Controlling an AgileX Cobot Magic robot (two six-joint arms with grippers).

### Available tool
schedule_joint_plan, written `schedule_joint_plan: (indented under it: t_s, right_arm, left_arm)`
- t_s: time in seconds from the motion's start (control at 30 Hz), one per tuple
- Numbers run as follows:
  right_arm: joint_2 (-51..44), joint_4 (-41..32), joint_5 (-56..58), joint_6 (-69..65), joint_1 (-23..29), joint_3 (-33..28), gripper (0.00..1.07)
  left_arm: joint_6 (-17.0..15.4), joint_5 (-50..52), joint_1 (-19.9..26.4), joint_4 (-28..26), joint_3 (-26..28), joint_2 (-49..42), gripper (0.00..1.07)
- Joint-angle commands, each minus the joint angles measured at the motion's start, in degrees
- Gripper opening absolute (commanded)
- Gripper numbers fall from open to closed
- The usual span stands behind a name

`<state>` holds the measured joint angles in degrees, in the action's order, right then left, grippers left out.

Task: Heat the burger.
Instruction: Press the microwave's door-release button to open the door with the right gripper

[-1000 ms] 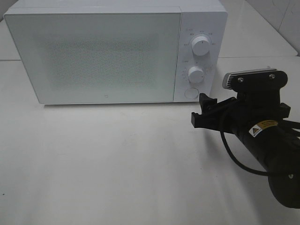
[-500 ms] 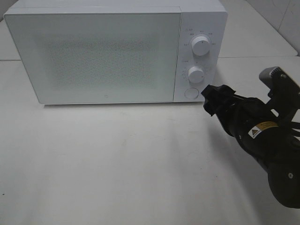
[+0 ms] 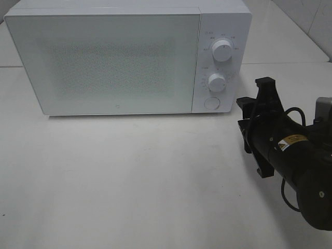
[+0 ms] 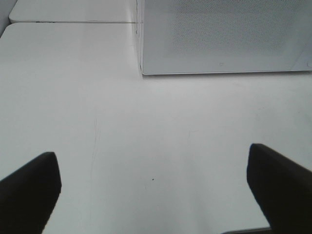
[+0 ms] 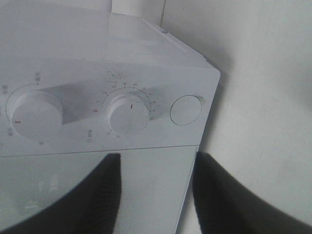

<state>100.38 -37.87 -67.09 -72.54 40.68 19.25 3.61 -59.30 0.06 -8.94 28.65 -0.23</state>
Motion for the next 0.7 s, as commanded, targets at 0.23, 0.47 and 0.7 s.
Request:
schedule_joint_plan:
  t_s: [0.23, 0.47, 0.7]
  right_arm:
    - [-0.34, -0.29, 0.17, -9.97, 0.23, 0.4, 0.07]
    - [-0.34, -1.89, 1.95, -10.31, 0.0, 0.92, 0.0]
    - [3.44, -1.2, 3.55, -10.26, -0.69, 4.58, 0.0]
  left_arm:
    - [-0.06, 0.52, 0.0, -0.06, -0.23, -1.32, 0.98]
    - [-0.06, 0.52, 0.0, -0.06, -0.23, -1.32, 0.98]
    - [-0.06, 0.52, 0.0, -0.06, -0.23, -1.32, 0.98]
